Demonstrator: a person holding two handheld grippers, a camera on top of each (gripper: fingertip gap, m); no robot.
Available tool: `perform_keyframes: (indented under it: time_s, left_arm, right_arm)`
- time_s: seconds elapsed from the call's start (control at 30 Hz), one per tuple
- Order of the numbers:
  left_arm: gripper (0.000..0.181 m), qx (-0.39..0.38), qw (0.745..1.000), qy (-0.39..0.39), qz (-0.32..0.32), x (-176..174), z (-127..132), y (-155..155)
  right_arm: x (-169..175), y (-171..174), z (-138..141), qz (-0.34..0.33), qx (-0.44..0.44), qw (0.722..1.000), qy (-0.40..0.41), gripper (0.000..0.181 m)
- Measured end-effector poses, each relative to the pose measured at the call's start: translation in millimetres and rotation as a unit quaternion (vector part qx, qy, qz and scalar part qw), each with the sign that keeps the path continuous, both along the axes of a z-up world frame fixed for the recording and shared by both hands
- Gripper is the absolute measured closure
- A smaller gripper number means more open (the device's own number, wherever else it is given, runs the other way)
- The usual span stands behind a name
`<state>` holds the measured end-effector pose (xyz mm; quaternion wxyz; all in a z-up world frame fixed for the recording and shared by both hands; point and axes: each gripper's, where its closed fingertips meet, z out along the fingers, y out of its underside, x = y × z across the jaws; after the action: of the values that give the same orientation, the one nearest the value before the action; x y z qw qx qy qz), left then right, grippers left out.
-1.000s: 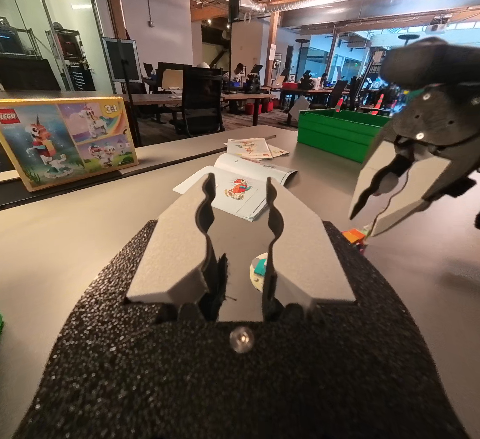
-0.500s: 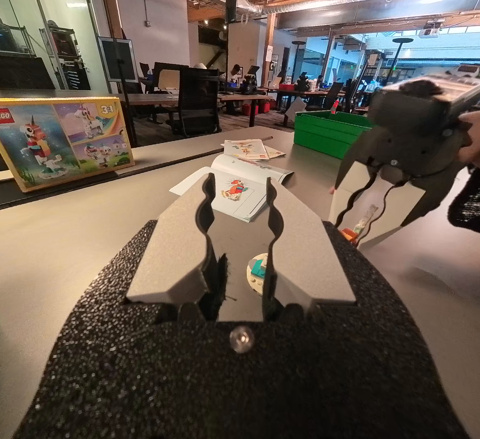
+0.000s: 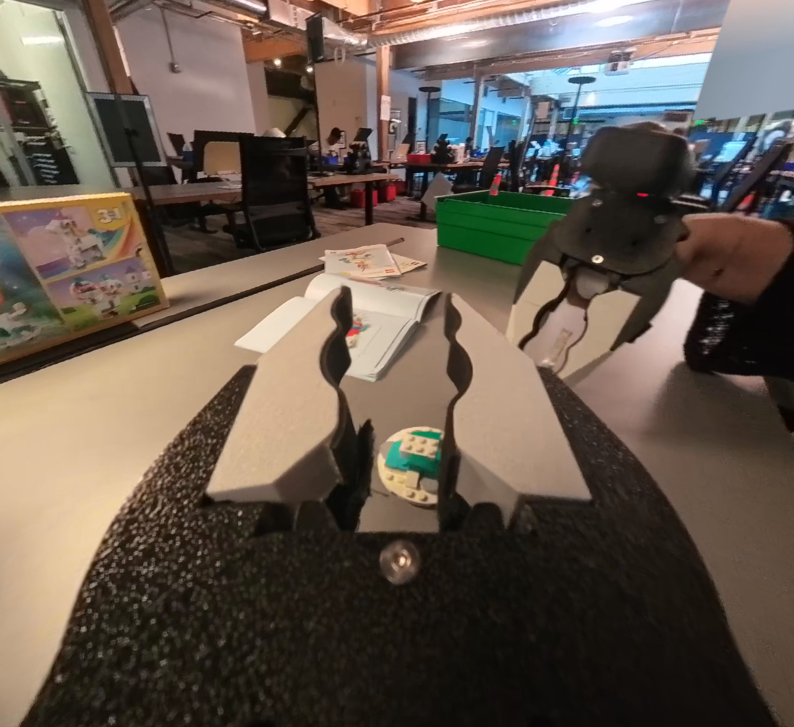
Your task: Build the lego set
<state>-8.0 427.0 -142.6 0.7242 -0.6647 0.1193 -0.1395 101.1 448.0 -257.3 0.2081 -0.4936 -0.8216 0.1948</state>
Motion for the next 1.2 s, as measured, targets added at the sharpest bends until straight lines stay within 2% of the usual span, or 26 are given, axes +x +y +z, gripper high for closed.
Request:
perform_keyframes:
  time_s: [0.03,0.13,0.3,0.4,0.5,0.6,0.67,0.77,1.2]
  left_arm:
    - [0.140,0.006,1.000,-0.002,-0.010,4,1,-1]
    - [0.138,0.004,0.999,-0.024,-0.037,13,-2,-1]
    - [0.133,-0.047,0.995,-0.082,-0.028,20,-18,18]
    - [0.130,-0.058,0.989,-0.138,0.001,26,-19,36]
    - [0.114,-0.072,0.982,-0.176,-0.001,46,-18,56]
    - [0.109,-0.099,0.980,-0.172,0.003,64,-27,77]
    - [0.110,-0.118,0.979,-0.165,0.002,73,-35,88]
    - [0.114,-0.128,0.975,-0.183,-0.009,82,-40,98]
    - [0.136,-0.083,0.985,-0.153,-0.013,98,-30,113]
  right_arm:
    - [-1,2,3,0.002,0.001,1.000,0.020,0.151]
    - [-4,10,11,0.015,0.023,0.996,0.087,0.152]
    - [-13,35,30,0.013,0.081,0.973,0.215,0.152]
    - [-21,55,49,-0.001,0.116,0.943,0.313,0.152]
    - [-26,72,60,-0.004,0.156,0.908,0.390,0.151]
    - [-28,86,65,-0.010,0.213,0.871,0.443,0.151]
    - [-28,93,68,-0.019,0.240,0.853,0.464,0.151]
    - [-25,99,74,-0.028,0.260,0.840,0.476,0.151]
    - [-19,92,89,-0.030,0.250,0.817,0.519,0.151]
